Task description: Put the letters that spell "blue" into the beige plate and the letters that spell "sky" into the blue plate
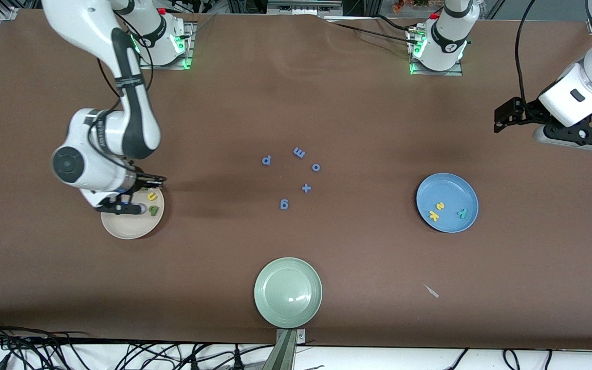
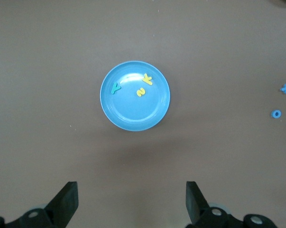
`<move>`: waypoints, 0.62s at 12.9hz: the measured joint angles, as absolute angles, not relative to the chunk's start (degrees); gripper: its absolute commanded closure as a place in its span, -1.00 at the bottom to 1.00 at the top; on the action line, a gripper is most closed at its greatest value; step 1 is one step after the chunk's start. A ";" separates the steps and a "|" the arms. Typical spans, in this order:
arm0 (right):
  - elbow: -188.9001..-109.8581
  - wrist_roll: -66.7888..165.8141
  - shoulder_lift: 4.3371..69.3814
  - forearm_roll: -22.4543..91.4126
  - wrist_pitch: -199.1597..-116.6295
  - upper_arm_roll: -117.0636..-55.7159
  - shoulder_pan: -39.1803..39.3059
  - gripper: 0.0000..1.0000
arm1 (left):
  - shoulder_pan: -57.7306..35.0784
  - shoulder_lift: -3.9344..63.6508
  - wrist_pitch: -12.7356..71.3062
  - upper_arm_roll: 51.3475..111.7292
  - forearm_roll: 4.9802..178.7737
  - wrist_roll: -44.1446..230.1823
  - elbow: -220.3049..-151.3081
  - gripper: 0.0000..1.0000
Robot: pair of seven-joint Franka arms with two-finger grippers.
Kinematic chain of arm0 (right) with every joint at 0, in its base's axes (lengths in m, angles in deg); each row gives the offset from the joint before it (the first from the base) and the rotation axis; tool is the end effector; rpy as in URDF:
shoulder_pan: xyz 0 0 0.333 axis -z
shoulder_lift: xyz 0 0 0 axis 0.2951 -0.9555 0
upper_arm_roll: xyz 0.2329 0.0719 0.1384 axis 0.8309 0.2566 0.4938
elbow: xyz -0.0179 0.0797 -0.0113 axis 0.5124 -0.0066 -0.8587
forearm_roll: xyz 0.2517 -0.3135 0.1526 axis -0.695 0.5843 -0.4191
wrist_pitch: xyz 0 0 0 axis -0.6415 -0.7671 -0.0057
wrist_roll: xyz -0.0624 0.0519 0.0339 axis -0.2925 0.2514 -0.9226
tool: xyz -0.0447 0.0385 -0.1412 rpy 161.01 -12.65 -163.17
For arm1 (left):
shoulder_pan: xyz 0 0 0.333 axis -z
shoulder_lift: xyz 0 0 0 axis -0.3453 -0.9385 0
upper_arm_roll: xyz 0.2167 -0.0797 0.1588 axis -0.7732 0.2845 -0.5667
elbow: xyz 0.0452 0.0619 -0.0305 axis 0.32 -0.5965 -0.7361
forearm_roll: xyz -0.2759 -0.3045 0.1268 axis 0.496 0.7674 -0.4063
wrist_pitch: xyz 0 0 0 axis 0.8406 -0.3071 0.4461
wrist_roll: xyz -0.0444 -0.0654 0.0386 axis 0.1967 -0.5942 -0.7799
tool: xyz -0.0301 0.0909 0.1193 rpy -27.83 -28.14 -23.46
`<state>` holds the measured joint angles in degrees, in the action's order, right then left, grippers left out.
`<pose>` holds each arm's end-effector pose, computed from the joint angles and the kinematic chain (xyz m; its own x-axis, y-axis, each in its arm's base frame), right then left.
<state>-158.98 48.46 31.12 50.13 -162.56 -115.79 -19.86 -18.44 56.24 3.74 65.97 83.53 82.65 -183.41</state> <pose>0.6106 0.0440 0.1584 0.9809 -0.0424 -0.1897 -0.0459 -0.9988 -0.0141 0.5797 -0.0466 0.4894 0.9857 -0.1445 -0.0867 -0.1436 -0.9895 0.0166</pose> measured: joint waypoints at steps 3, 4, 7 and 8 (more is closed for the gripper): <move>-158.88 45.12 30.87 50.11 -162.57 -115.79 -16.90 -0.28 | -18.46 56.43 3.06 65.77 83.53 82.68 -183.41 -1.00; -158.41 45.14 30.86 50.10 -162.56 -115.66 -17.08 -0.29 | -18.48 56.43 2.84 65.64 83.53 82.68 -183.41 -1.00; -155.11 46.04 30.86 50.10 -159.92 -115.49 -17.65 -0.33 | -18.48 56.47 2.53 65.61 83.53 82.68 -183.35 -1.00; -152.97 47.20 30.86 50.10 -157.25 -115.50 -17.65 -0.35 | -18.47 56.51 2.53 65.61 83.53 82.68 -183.28 -1.00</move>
<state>-152.97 47.20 30.86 50.10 -157.25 -115.50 -17.65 -18.47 56.51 2.53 65.61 83.53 82.68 -183.28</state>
